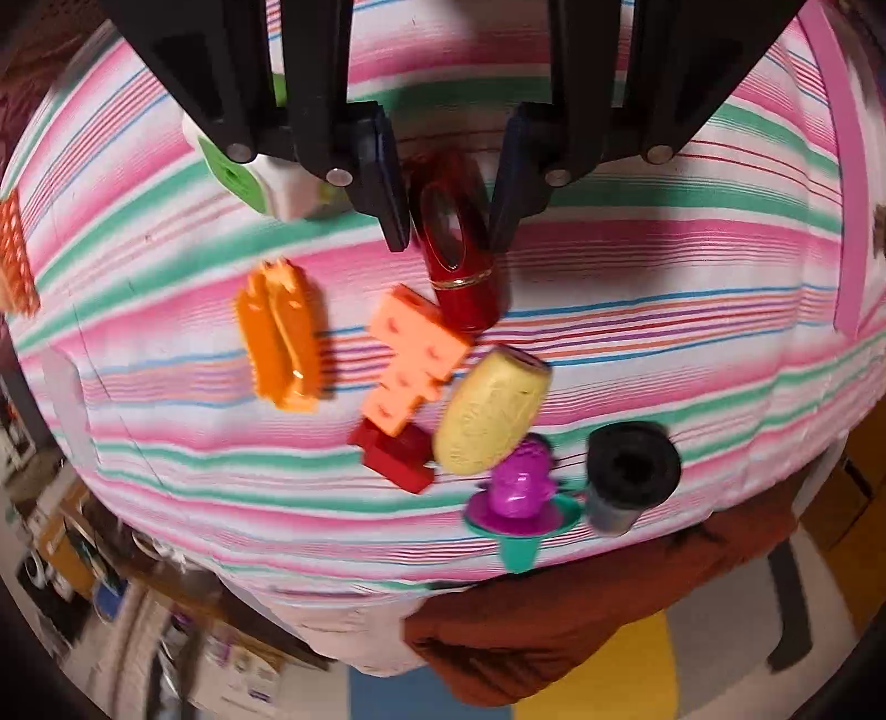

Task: Organize rigid objects
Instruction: 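Grasp the red cylinder with the right tool, then carry the red cylinder into the tray beside the brown toy, open right tool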

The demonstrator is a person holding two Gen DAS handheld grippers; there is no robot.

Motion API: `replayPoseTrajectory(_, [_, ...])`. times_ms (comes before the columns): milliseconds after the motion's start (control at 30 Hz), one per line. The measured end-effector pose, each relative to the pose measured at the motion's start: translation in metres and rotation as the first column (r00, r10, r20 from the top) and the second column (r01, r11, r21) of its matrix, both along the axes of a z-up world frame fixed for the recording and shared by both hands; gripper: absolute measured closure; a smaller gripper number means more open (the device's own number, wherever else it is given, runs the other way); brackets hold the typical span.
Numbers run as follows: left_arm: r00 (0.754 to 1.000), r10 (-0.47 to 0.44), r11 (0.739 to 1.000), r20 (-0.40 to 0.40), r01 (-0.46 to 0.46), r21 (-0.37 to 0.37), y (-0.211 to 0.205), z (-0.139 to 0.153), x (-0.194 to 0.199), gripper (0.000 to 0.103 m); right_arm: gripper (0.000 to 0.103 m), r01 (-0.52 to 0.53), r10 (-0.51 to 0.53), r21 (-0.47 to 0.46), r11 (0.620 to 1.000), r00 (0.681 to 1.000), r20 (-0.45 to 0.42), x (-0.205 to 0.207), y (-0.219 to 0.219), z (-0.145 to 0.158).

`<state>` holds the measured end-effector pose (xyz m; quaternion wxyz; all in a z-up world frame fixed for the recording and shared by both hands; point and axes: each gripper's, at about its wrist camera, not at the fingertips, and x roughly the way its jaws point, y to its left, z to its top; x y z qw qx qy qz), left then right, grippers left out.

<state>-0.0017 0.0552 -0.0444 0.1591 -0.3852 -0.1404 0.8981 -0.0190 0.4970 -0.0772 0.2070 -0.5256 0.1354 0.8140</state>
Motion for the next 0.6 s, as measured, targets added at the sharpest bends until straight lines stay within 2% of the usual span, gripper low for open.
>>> replayPoseTrajectory(200, [1.0, 0.004, 1.0, 0.002, -0.004, 0.002, -0.001, 0.0, 0.002, 0.001, 0.078, -0.037, 0.036, 0.057, 0.998, 0.999, 0.028, -0.002, -0.008, -0.003])
replayPoseTrajectory(367, [1.0, 0.009, 1.0, -0.004, -0.009, 0.007, -0.006, 0.002, 0.003, 0.0, 0.078, -0.053, 0.05, -0.075, 0.996, 0.998, -0.046, 0.014, -0.013, 0.005])
replayPoseTrajectory(500, [1.0, 0.015, 1.0, 0.007, -0.015, 0.018, -0.012, 0.001, 0.0, 0.0, 0.078, -0.123, 0.106, -0.15, 0.981, 0.988, -0.116, 0.02, -0.036, 0.011])
replayPoseTrajectory(600, [1.0, 0.007, 1.0, 0.014, -0.007, -0.005, -0.012, 0.0, -0.002, 0.0, 0.078, -0.164, 0.136, -0.21, 0.964, 0.981, -0.139, 0.022, -0.052, 0.009])
